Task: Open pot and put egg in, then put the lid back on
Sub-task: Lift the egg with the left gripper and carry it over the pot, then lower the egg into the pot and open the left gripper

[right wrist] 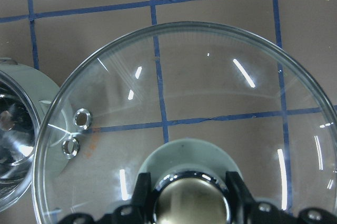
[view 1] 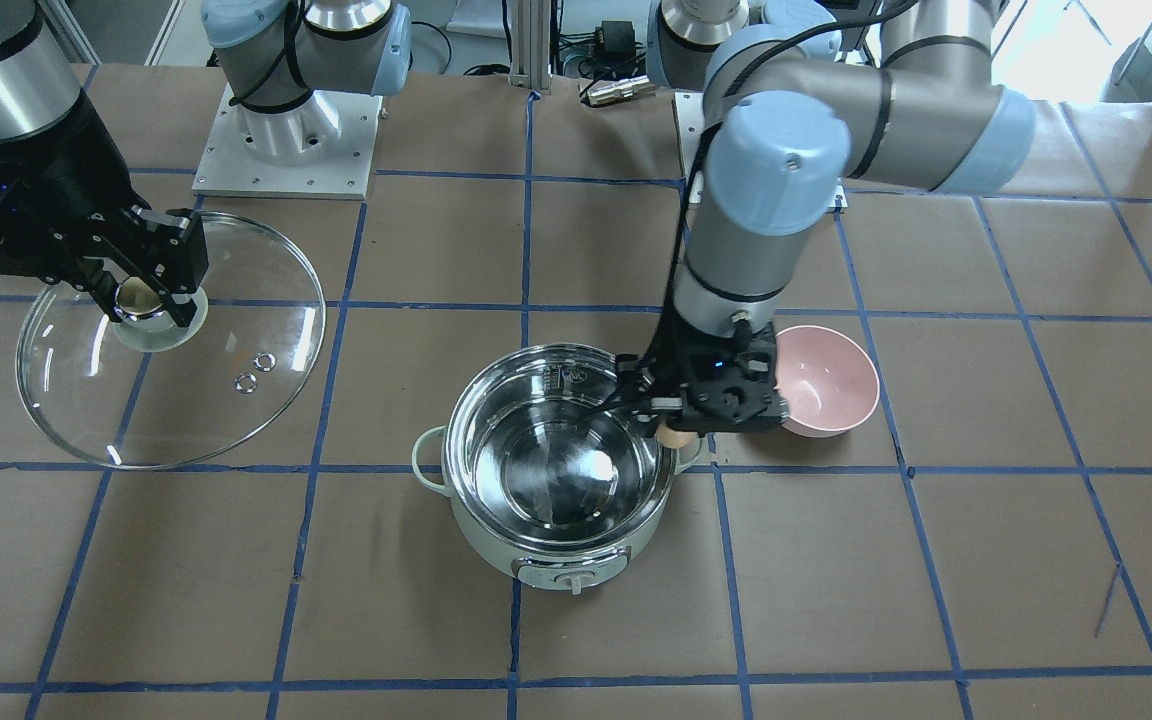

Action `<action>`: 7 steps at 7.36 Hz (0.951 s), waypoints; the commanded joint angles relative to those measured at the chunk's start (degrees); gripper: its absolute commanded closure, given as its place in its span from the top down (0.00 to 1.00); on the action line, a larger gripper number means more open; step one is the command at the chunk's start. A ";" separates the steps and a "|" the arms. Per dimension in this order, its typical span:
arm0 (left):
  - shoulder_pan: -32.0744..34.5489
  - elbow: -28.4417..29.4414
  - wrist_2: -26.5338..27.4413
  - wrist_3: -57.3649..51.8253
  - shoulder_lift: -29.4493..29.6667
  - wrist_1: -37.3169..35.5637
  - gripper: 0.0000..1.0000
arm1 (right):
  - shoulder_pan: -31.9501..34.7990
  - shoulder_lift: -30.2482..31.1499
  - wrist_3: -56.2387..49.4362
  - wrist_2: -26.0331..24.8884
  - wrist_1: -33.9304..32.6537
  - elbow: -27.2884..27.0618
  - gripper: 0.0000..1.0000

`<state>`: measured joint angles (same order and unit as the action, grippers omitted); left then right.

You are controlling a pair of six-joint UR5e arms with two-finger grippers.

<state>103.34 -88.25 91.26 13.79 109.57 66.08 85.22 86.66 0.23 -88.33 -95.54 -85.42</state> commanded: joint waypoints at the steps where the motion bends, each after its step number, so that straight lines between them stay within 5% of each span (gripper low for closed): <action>1: 3.80 2.30 1.56 2.73 4.76 -0.95 0.03 | -0.05 0.00 0.03 0.08 -0.09 -0.45 0.32; 6: 4.24 1.51 -1.26 0.80 7.94 -1.75 0.09 | 0.03 0.18 -0.06 0.09 -0.18 -0.54 0.32; 7: 4.24 1.51 -1.17 0.80 7.94 -1.75 0.17 | 0.03 0.18 0.03 0.09 -0.18 -0.54 0.32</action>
<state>107.57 -86.68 90.11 14.81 117.43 64.31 85.24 86.83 0.19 -88.24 -95.71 -85.95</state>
